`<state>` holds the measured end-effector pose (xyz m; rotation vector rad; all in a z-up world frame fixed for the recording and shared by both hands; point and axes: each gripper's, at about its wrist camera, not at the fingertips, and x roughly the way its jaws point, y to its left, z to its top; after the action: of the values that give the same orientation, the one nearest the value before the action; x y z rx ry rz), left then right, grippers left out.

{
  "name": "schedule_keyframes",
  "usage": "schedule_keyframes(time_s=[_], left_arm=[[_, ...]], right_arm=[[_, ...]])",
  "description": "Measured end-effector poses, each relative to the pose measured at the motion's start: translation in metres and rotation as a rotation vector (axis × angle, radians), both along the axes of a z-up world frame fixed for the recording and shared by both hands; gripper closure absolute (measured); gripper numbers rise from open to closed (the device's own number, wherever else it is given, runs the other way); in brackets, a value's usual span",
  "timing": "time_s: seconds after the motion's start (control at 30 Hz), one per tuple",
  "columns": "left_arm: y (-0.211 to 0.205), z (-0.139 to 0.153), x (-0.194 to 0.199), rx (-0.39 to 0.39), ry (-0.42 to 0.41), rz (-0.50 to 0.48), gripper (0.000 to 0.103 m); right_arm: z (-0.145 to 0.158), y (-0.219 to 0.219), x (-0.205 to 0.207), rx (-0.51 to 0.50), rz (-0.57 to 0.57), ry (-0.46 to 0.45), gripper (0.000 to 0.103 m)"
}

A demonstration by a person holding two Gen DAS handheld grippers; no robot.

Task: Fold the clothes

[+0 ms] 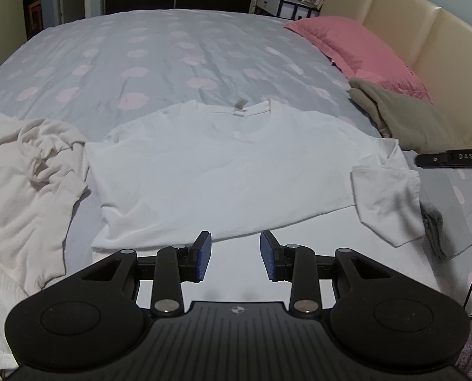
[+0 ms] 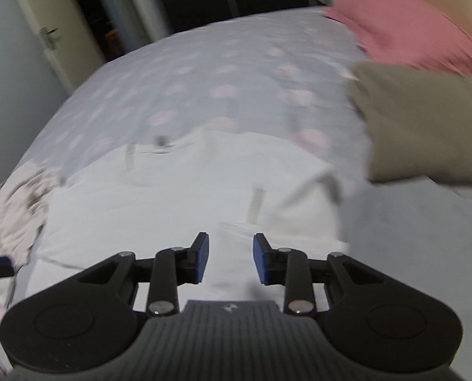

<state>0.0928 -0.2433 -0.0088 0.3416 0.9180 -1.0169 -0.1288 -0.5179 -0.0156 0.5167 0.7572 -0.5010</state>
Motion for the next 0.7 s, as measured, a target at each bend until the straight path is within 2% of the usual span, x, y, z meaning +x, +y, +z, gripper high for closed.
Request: schedule_keyframes(time_s=[0.07,0.13,0.27,0.33,0.43,0.53,0.6,0.67,0.7], left_arm=[[0.003,-0.002,0.003,0.003,0.004,0.008,0.071],[0.005,-0.004,0.004,0.008,0.009,0.013,0.071],[0.003,-0.008,0.004,0.02,0.019,0.015,0.071],[0.0,-0.009,0.002,0.019,0.023,0.009,0.071],[-0.006,-0.009,-0.002,0.012,0.03,-0.005,0.071],[-0.011,-0.009,-0.006,0.01,0.032,-0.016,0.071],[-0.015,-0.01,-0.008,0.009,0.034,-0.023,0.071],[-0.018,-0.012,-0.011,0.015,0.033,-0.031,0.071],[-0.02,-0.014,-0.013,0.021,0.028,-0.037,0.071]], right_arm=[[-0.008,-0.015,-0.014,0.008,-0.067,0.021,0.059],[-0.02,-0.025,-0.027,0.009,-0.124,0.051,0.046],[-0.045,-0.04,-0.043,0.014,-0.207,0.089,0.046],[-0.054,-0.046,-0.047,0.031,-0.234,0.068,0.046],[-0.057,-0.051,-0.041,0.017,-0.235,0.024,0.046],[-0.054,-0.049,-0.031,-0.015,-0.205,0.034,0.047],[-0.052,-0.045,-0.024,0.007,-0.165,0.054,0.059],[-0.049,-0.032,-0.018,0.015,-0.167,0.101,0.087],[-0.046,-0.025,-0.014,0.014,-0.176,0.124,0.088]])
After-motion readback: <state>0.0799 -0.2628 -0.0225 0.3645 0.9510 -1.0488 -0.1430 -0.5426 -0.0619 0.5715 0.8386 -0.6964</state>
